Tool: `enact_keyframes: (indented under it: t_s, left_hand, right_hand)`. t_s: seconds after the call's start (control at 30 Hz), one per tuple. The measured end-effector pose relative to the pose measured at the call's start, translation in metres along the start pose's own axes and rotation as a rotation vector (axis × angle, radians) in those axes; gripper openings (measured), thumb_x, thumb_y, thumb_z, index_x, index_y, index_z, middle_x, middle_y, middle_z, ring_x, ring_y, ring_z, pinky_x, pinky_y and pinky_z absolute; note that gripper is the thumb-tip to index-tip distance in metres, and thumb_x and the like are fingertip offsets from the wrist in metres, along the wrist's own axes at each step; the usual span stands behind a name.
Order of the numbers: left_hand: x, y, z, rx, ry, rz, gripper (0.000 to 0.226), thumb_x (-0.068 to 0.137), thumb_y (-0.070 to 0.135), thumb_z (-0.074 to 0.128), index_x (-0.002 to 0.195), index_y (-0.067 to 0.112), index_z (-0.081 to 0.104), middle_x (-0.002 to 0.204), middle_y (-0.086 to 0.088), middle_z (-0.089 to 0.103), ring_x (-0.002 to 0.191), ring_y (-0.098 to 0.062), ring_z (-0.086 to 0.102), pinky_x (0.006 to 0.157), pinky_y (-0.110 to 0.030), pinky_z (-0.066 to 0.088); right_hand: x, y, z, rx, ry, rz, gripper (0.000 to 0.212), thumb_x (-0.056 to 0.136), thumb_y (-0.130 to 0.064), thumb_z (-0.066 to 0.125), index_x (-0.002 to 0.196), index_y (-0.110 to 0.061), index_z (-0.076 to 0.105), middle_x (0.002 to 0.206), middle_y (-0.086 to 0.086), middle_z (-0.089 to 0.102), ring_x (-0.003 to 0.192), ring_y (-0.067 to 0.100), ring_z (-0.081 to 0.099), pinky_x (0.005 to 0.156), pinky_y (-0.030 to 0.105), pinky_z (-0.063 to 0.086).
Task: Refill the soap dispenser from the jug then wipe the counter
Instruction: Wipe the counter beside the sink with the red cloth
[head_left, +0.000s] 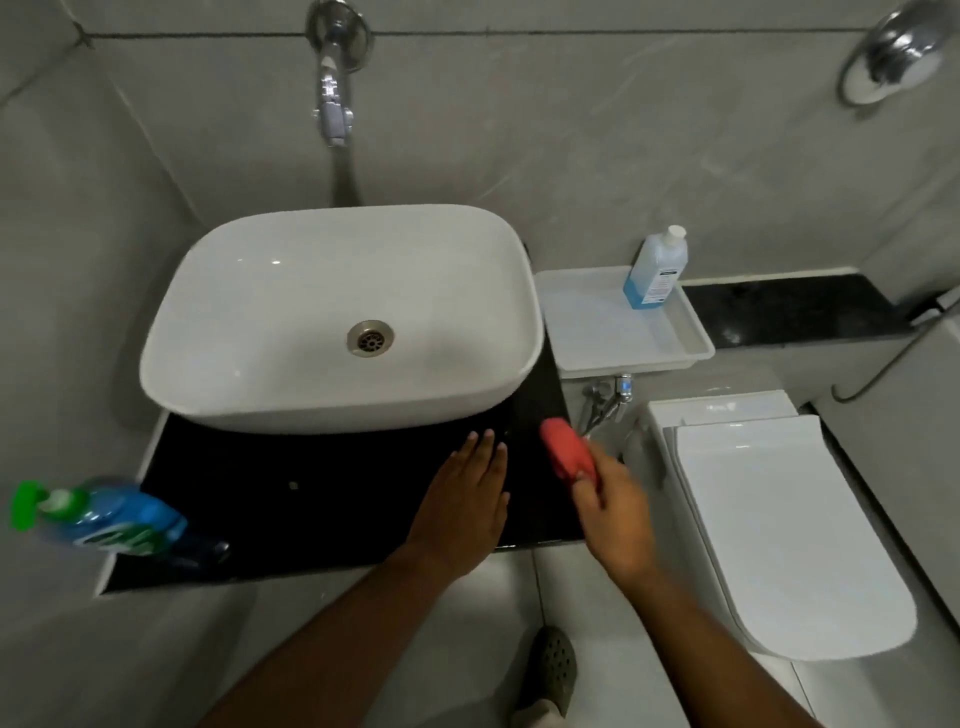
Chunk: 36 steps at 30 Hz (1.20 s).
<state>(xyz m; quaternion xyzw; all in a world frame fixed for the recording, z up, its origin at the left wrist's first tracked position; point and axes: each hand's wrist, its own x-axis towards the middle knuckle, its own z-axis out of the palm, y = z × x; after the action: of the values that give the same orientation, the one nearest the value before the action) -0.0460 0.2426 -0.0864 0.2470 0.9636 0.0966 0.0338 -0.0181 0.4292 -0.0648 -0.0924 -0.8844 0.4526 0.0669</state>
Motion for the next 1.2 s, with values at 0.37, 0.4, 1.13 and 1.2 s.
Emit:
enact_keyframes:
  t_s: [0.37,0.4,1.13,1.2]
  left_hand:
    - [0.173,0.064,0.036,0.066,-0.042,0.094,0.069,0.095,0.051,0.017,0.150,0.011,0.006,0.161,-0.013,0.005,0.148,-0.029,-0.003,0.118,-0.041,-0.005]
    - [0.188,0.064,0.038,0.077,-0.032,0.077,0.071,0.095,0.055,0.014,0.150,0.011,0.005,0.161,-0.013,0.004,0.148,-0.028,-0.005,0.117,-0.041,-0.007]
    - [0.223,0.060,0.045,0.030,0.006,-0.120,0.072,0.091,0.046,0.040,0.148,0.006,0.022,0.157,-0.015,0.019,0.147,-0.029,0.011,0.117,-0.049,0.016]
    - [0.224,0.060,0.046,0.026,0.011,-0.115,0.073,0.090,0.046,0.041,0.148,0.006,0.022,0.157,-0.016,0.020,0.146,-0.030,0.012,0.117,-0.050,0.016]
  right_hand:
    - [0.154,0.062,-0.076,0.571,0.216,0.515,0.020,0.093,-0.017,0.047,0.094,-0.013,0.067,0.085,0.004,0.066,0.078,0.020,0.062,0.069,0.031,0.055]
    - [0.173,0.063,-0.074,0.530,0.200,0.493,0.022,0.095,-0.022,0.047,0.106,-0.015,0.066,0.094,0.002,0.067,0.085,0.018,0.064,0.075,0.032,0.056]
    - [0.365,0.149,0.056,-0.751,-0.641,-0.251,0.076,0.096,-0.052,0.039,0.152,-0.025,-0.005,0.160,0.004,-0.017,0.144,0.031,-0.022,0.113,0.056,-0.009]
    - [0.376,0.149,0.058,-0.758,-0.633,-0.298,0.073,0.097,-0.051,0.036,0.152,-0.026,-0.005,0.160,0.003,-0.017,0.144,0.029,-0.023,0.112,0.054,-0.014]
